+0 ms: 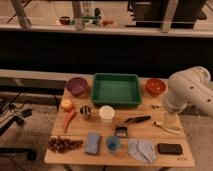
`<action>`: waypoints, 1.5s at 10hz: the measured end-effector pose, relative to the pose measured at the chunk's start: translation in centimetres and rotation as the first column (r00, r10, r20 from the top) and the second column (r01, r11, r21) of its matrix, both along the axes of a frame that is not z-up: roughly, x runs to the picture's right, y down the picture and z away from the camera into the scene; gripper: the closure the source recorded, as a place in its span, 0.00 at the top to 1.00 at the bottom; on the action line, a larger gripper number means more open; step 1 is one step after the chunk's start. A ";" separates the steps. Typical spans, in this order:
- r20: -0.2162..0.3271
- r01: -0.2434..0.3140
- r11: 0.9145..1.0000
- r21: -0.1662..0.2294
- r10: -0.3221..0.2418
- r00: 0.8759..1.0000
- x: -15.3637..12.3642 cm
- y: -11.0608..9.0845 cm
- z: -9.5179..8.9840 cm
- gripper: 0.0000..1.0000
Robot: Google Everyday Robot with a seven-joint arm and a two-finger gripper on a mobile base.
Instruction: Place towel in purple bowl
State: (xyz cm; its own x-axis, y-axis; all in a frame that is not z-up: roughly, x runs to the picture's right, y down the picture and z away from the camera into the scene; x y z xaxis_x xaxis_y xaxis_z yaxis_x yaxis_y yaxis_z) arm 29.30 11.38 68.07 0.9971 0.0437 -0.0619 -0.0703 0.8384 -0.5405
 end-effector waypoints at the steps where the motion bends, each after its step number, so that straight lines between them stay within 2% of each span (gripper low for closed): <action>1: 0.000 0.000 1.000 0.000 0.000 1.000 0.0 0.0 0.0 0.80; 12: -0.002 0.007 1.000 0.001 -0.007 1.000 -0.1 0.1 0.0 0.80; 14: 0.021 0.039 0.999 -0.008 -0.038 0.999 -1.0 2.4 0.1 0.80; 15: 0.034 0.056 0.998 -0.012 -0.056 0.998 -1.5 4.3 -0.1 0.80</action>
State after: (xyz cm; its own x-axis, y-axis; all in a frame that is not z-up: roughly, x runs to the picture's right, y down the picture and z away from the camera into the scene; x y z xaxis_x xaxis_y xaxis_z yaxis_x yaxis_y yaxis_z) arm 27.85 15.68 67.92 0.9995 -0.0129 -0.0283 -0.0049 0.8332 -0.5529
